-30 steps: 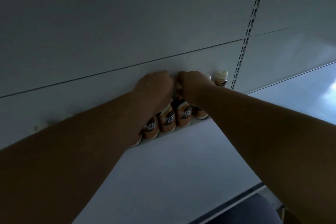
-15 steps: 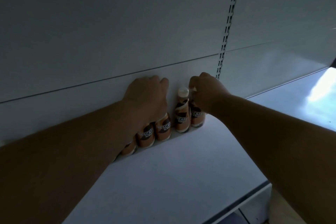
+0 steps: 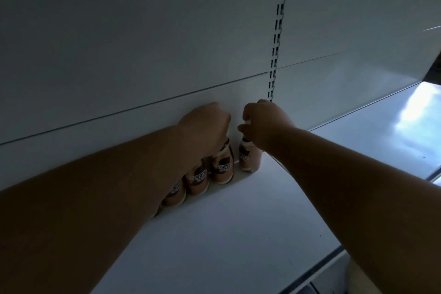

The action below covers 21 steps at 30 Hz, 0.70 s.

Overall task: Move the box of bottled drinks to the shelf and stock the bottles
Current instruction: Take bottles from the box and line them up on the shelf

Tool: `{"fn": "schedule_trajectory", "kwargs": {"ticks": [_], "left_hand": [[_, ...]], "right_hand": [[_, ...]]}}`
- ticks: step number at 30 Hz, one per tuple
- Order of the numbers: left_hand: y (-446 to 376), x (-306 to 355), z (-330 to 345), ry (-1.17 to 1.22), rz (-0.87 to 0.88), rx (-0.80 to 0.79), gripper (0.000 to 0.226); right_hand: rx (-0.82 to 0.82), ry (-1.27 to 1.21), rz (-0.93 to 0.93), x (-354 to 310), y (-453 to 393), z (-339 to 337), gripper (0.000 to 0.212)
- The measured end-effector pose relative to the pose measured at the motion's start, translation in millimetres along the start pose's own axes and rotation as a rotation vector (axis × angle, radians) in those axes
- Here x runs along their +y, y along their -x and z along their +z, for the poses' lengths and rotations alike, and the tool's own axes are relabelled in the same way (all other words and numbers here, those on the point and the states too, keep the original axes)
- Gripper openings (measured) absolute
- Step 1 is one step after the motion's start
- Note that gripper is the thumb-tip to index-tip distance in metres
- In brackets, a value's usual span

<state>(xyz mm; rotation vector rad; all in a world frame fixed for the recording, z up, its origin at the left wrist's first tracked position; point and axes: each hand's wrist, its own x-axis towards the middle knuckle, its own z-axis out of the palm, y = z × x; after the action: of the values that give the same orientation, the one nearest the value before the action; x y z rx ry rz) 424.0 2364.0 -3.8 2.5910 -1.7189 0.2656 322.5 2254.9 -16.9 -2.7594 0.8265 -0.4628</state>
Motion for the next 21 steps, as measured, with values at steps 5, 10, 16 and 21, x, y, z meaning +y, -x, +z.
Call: {"fn": "schedule_trajectory", "kwargs": {"ticks": [5,10,16,21], "left_hand": [[-1.8,-1.4,0.8,0.056,0.006,-0.036,0.014],[-0.6,-0.4,-0.3,0.015,0.049,-0.062,0.024],[1.3,0.0,-1.6,-0.020,0.026,-0.084,0.021],[2.1,-2.3,1.2,0.001,0.022,-0.075,0.020]], "right_hand": [[-0.061,0.048,-0.025,-0.3,-0.2,-4.6,0.023],[-0.083,0.102,-0.031,-5.2,-1.4,-3.5,0.030],[-0.120,0.082,-0.047,-8.0,1.1,-5.4,0.030],[-0.095,0.078,-0.101,-10.6,-1.7,-1.4,0.024]]}}
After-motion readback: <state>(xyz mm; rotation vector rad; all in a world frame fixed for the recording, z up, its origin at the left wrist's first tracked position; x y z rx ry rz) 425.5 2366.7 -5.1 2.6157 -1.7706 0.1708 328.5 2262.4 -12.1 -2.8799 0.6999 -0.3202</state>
